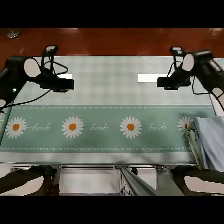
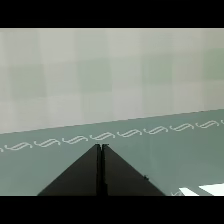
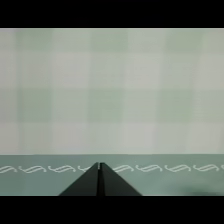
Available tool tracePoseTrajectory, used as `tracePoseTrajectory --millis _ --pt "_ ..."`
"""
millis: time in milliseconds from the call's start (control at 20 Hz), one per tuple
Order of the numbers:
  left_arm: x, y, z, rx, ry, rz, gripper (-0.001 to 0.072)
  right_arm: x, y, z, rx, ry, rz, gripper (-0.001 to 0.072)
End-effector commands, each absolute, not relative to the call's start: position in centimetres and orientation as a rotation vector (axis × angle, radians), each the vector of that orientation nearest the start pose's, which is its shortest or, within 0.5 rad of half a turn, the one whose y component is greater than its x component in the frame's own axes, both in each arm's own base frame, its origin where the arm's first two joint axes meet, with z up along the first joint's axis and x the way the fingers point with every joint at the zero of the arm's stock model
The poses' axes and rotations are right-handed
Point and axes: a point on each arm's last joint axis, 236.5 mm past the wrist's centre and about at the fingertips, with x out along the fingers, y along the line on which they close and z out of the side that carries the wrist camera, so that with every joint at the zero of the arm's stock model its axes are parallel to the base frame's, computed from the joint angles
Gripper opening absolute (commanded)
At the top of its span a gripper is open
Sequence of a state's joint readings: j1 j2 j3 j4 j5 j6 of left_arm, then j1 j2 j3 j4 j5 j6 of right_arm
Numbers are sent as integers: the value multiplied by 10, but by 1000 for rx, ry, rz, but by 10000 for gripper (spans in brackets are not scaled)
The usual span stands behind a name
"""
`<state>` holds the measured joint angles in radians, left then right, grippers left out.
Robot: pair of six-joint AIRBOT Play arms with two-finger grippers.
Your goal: Fold the shirts.
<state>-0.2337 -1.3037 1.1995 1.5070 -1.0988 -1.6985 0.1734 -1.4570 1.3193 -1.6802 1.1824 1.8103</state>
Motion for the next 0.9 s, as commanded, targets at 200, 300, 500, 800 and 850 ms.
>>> tracePoseTrajectory --millis 200,300,500,800,850 --pt "371 -91 -8 36 1338 -106 19 408 39 -30 -38 1340 -136 30" --pt "371 -91 -8 36 1338 -106 19 408 39 -30 -38 1340 -136 30" --pt "371 -91 -8 36 1338 -106 19 408 39 -30 -38 1340 -136 30" --pt "371 -91 -8 36 1338 -106 19 408 39 -30 -38 1340 -136 30" --pt "371 -91 -8 36 1338 -106 19 408 39 -30 -38 1340 -136 30"
